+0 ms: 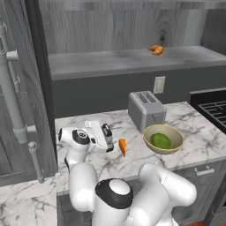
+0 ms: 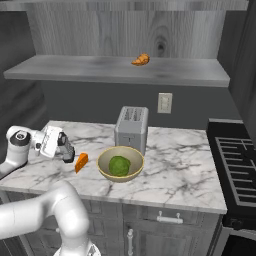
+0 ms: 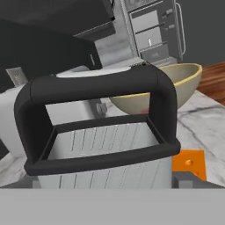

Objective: Pick the cheese from the fridge and the cheese grater from the cabinet and place them next to the salad bowl.

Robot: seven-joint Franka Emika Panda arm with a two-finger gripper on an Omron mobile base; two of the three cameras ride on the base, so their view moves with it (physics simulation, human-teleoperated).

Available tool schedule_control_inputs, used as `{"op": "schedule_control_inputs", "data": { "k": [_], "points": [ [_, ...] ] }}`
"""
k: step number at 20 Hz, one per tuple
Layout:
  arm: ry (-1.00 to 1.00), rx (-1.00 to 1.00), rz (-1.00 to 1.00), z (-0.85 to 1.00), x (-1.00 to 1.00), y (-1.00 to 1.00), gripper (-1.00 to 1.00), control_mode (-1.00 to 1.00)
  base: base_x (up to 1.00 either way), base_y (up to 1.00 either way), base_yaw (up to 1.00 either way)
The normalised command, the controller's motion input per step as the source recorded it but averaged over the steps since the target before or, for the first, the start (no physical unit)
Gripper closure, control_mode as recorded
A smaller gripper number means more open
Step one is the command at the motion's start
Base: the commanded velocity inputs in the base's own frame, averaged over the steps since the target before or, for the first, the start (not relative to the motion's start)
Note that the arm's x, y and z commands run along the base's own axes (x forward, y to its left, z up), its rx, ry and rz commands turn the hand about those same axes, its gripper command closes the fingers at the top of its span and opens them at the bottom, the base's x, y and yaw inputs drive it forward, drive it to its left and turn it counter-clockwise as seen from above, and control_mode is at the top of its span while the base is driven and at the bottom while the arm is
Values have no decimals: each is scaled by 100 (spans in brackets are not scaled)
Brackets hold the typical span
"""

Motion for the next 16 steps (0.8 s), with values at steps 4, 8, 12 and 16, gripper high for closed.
{"op": "schedule_control_inputs", "data": {
  "k": [4,8,12,16],
  "points": [
    [-4,0,0,0,0,1,-100,-100,0,0,0],
    [0,0,-2,0,0,3,-100,-100,0,0,0],
    [6,0,-6,0,-1,0,-100,-100,0,0,0],
    [12,1,-5,1,-4,0,-100,-100,0,0,0]
  ]
}}
